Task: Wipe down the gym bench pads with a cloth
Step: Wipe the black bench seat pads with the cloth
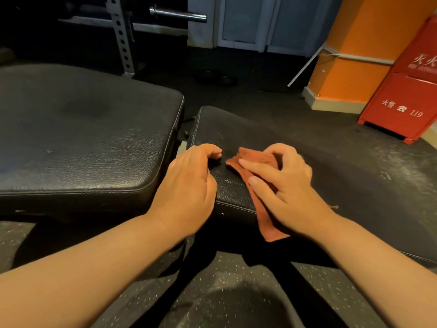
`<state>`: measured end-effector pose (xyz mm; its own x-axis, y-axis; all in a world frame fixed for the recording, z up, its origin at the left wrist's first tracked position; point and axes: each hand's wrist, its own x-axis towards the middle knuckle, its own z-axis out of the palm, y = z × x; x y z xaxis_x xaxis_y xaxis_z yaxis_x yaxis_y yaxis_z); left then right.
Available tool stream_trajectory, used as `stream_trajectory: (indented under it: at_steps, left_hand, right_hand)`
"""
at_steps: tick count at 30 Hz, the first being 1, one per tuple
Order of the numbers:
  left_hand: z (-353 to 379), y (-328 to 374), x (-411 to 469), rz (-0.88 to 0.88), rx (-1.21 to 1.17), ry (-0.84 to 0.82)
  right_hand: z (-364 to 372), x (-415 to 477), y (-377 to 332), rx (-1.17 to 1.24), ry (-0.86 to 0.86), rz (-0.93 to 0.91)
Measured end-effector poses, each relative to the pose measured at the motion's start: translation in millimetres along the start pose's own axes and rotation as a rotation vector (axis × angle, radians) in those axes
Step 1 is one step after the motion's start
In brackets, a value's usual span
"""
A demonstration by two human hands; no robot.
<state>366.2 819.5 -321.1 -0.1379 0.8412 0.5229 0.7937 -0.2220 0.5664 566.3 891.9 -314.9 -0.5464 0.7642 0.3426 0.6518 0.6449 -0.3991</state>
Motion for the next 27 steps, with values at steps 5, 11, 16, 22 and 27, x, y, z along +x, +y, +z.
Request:
stream_trajectory:
  at_steps: [5, 11, 16, 22, 27]
  left_hand:
    - [2, -2, 0, 0.001, -0.026, 0.038]
    - [0, -2, -2, -0.044, -0.063, 0.003]
    - [3, 1, -3, -0.048, -0.046, 0.043]
    - [1, 1, -3, -0.056, -0.061, 0.005]
    - [0, 1, -4, -0.072, -0.057, 0.003]
  right_hand:
    - [20, 1, -16, 0.168, 0.12, -0.039]
    - [8, 4, -15, 0.165, 0.007, -0.16]
    - [7, 0, -30, 0.204, -0.006, -0.117]
    - [10, 17, -25, 0.154, 0.028, -0.046]
    - [4, 1, -47, 0.231, -0.061, -0.139]
